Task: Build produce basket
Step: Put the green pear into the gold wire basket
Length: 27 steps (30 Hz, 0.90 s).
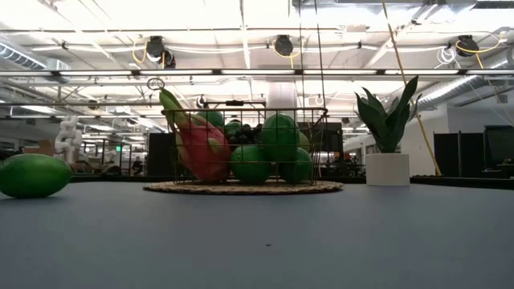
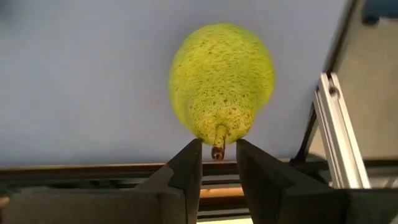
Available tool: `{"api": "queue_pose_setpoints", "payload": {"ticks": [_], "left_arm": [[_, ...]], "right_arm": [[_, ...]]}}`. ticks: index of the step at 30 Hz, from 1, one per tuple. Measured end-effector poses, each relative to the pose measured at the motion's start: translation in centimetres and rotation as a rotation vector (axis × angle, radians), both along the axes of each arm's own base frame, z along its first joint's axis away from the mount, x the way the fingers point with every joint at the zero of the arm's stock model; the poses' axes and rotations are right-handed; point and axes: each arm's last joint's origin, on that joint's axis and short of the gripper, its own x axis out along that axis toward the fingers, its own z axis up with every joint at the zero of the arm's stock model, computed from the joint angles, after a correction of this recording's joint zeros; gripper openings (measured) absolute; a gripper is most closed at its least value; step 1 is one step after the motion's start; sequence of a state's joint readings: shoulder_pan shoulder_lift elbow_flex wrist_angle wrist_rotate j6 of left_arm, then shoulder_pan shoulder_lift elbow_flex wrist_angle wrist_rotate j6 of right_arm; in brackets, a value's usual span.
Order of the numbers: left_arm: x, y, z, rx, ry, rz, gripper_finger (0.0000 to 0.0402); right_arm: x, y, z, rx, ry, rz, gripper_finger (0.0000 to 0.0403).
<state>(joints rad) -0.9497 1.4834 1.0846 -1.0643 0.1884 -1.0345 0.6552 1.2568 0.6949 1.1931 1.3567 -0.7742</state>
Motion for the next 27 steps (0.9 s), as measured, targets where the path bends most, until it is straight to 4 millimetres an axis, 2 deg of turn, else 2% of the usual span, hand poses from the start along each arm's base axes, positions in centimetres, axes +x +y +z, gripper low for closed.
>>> {"api": "queue_pose_setpoints", "payload": {"ticks": [3, 11, 27], "left_arm": [[0.03, 0.12, -0.04, 0.023, -0.001, 0.048, 0.0121], [-0.01, 0.06, -0.04, 0.008, 0.009, 0.019, 0.0176], [-0.15, 0.08, -0.04, -0.009, 0.038, -0.015, 0.0155]], "right_arm": [[0.0, 0.0, 0.0, 0.0, 0.0, 0.0, 0.0375], [0.0, 0.0, 0.0, 0.0, 0.0, 0.0, 0.0375], [0.01, -0.02, 0.0, 0.001, 0.001, -0.002, 0.0375]]}}
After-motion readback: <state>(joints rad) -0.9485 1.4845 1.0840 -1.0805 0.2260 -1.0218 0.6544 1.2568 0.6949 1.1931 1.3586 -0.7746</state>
